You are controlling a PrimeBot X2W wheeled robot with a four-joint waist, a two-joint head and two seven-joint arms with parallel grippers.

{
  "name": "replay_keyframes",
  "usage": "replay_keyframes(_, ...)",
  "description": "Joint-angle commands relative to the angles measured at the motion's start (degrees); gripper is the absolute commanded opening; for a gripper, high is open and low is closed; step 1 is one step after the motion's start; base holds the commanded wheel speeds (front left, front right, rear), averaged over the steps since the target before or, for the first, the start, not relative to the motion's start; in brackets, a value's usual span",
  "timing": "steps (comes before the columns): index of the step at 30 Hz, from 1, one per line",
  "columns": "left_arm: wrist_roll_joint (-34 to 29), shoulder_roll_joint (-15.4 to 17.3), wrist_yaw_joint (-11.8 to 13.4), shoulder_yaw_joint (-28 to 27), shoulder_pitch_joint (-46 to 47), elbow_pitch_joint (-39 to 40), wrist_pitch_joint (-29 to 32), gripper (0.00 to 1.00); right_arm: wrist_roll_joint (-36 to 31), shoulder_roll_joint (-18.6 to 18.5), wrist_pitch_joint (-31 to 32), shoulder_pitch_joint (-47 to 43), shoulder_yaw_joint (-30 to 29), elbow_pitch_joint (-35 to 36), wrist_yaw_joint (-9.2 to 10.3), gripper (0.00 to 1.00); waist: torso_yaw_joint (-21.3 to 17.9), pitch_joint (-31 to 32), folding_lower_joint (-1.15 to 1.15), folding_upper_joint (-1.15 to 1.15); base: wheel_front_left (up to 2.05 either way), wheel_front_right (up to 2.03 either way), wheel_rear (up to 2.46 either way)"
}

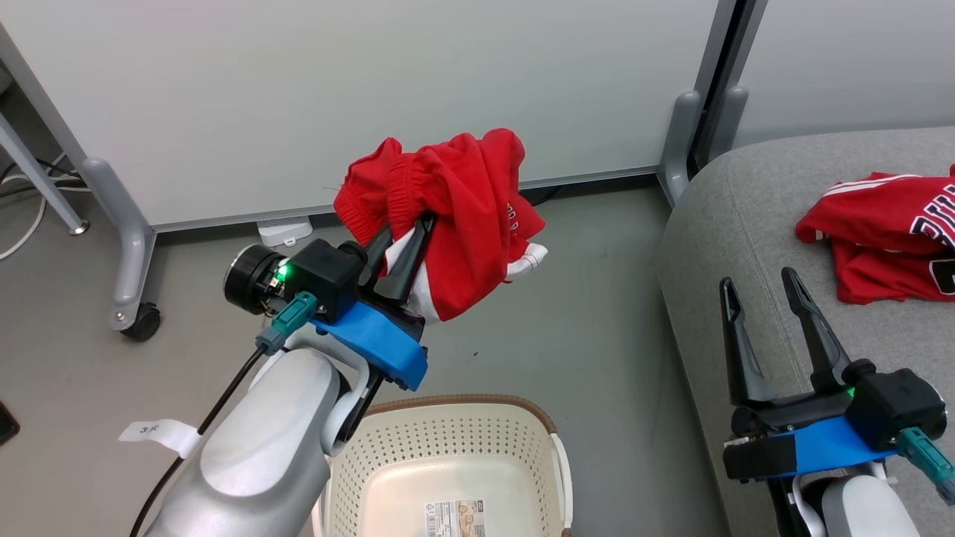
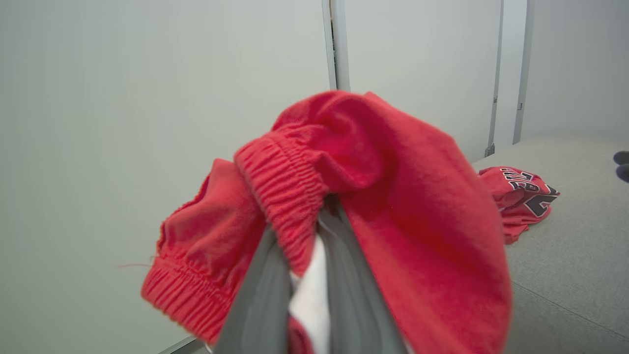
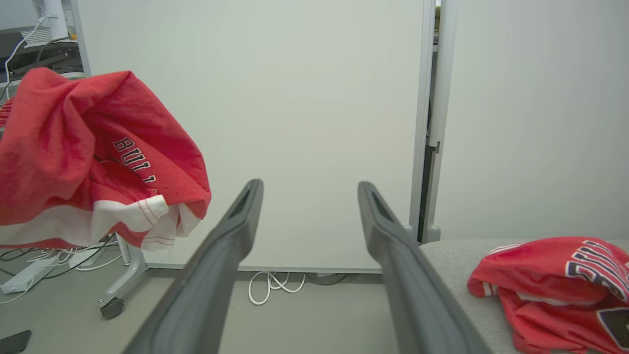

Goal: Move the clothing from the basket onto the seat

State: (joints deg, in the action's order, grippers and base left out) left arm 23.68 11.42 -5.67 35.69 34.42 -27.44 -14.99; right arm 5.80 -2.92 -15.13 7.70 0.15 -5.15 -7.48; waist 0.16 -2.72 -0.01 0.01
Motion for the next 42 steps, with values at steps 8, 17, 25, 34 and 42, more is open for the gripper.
replay_keyframes(8, -0.6, -0.3, -0.4, -0.3, -0.1, -0.1, -0.3, 0.0, 0.9, 0.1, 0.0, 2.2, 4.7, 2.3, -0.03, 1.0, 0.2, -0.5, 0.01, -0.01, 0.0, 0.0, 0.0)
replay_keyframes(17, -1.6, -1.2, -0.7, -0.1, 1.4, -0.1, -0.3, 0.0, 3.1, 0.0, 0.0, 7.3, 19.5, 2.9, -0.03, 1.0, 0.9, -1.3, 0.01, -0.01, 0.0, 0.0, 0.0)
replay_keyframes(25, -2.7, -2.2, -0.9, 0.2, 2.6, 0.3, -0.3, 0.0, 3.6, 0.0, 0.0, 12.7, 24.7, -2.6, -0.03, 1.0, 2.0, -2.9, 0.01, -0.01, 0.0, 0.0, 0.0)
replay_keyframes(34, -3.6, -3.8, -1.4, 1.0, 3.6, 0.4, -0.3, 0.0, 6.5, 0.0, 0.0, 19.3, 26.5, -12.8, -0.03, 1.0, 3.5, -4.3, 0.01, -0.01, 0.0, 0.0, 0.0)
replay_keyframes(42, -4.1, -4.7, -1.6, 1.6, 4.3, 0.8, -0.3, 0.0, 9.6, 0.0, 0.0, 23.1, 27.4, -17.1, -0.03, 1.0, 4.2, -5.4, 0.01, -0.01, 0.0, 0.0, 0.0)
